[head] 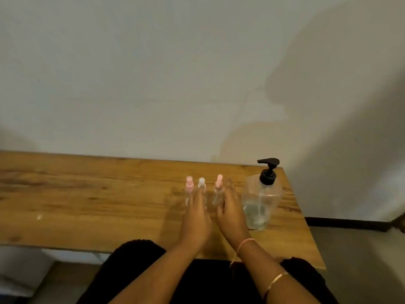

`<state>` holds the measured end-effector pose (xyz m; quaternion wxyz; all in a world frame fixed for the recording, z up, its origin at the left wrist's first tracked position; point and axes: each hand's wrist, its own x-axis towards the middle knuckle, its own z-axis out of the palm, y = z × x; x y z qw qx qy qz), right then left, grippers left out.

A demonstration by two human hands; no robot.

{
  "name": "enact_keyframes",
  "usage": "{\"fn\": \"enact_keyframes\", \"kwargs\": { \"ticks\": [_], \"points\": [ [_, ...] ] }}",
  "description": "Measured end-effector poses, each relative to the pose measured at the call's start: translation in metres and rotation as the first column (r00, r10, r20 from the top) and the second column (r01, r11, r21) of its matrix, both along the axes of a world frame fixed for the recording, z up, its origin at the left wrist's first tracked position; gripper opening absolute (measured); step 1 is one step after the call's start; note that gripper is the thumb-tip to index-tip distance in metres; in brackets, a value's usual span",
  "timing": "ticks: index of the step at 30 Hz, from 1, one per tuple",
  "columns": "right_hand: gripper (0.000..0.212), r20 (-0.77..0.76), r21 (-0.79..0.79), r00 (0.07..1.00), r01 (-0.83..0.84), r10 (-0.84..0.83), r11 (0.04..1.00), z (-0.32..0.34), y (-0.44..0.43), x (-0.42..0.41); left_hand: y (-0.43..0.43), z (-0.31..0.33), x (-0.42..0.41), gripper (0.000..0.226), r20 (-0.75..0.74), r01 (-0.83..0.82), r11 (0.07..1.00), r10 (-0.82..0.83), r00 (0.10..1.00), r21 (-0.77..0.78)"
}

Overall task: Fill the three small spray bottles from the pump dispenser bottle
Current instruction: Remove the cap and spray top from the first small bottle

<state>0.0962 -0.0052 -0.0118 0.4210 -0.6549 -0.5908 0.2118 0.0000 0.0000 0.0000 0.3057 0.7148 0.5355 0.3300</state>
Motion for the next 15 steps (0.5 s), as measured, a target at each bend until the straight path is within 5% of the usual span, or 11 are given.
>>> {"fn": "enact_keyframes", "kwargs": {
  "ticks": [4,9,15],
  "points": [
    [0.062,-0.048,-0.058,0.998,0.024,-0.027,0.998,-0.008,0.018,0.0,0.017,-0.011,0.008,0.043,0.011,0.076,0.996,-0.076,0.997,-0.039],
    [0.069,-0.085,-0.088,0.994,0.064,-0.072,0.994,-0.012,0.032,0.003,0.02,-0.023,-0.005,0.066,-0.113,0.115,0.992,-0.12,0.986,-0.054],
    [0.072,-0.091,-0.127,0.99,0.094,-0.106,0.987,-0.01,0.049,0.004,0.023,-0.018,-0.004,0.061,-0.118,0.123,0.984,-0.139,0.983,-0.13]
  ]
}}
